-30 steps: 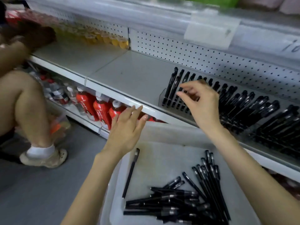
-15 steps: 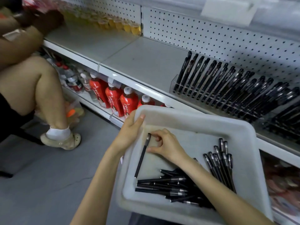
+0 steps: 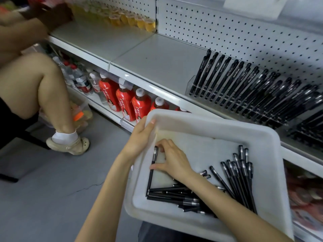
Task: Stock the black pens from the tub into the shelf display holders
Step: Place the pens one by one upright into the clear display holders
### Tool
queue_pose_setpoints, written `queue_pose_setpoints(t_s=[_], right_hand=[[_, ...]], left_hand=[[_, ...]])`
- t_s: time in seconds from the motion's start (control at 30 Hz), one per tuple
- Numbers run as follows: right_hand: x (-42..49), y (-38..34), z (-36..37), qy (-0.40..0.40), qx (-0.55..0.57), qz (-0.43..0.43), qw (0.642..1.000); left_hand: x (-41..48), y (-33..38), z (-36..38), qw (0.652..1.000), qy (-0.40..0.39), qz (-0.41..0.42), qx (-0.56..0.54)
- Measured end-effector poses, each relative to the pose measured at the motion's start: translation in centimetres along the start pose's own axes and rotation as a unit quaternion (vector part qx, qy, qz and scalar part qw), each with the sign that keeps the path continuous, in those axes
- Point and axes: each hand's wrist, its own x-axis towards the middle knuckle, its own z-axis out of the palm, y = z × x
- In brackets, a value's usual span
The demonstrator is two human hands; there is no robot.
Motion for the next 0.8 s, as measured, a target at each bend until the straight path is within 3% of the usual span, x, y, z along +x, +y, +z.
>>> queue_pose_setpoints(t_s=[0.1,0.23,0.3,0.4,0.53,0.67,0.8], right_hand=[[0.0,-0.1,-0.2,-0.010,0.118,0.036,0.992],[-0.3,0.6,-0.5,-0.038,0.358,0.076,0.930],[-0.5,0.6,-1.6,-0.033,0.376,0.070,0.923],[-0.6,0.2,-4.6,0.038,0.364,0.041,0.930],[-0.1,-1.1,-9.7,0.166,0.404,0.014,0.900],[0.5,-2.5,-14.1,0.298,0.415,-0.025,0.859],[1.1,-3.1,-16.3,0.352,0.412,-0.043,0.839]], left_hand=[[0.0,0.1,0.0,1.000,0.000,-0.006,-0.002],[-0.2,0.5,0.1,1.000,0.000,-0.008,-0.005],[-0.4,0.4,0.1,1.000,0.004,-0.007,0.003],[-0.6,0.3,-0.1,0.996,0.029,0.034,0.078],[-1.4,2.9,0.0,0.940,0.116,0.190,0.258],[-1.7,5.8,1.7,0.926,0.047,0.239,0.289],[-1.2,5.8,3.7,0.919,0.023,0.250,0.303]])
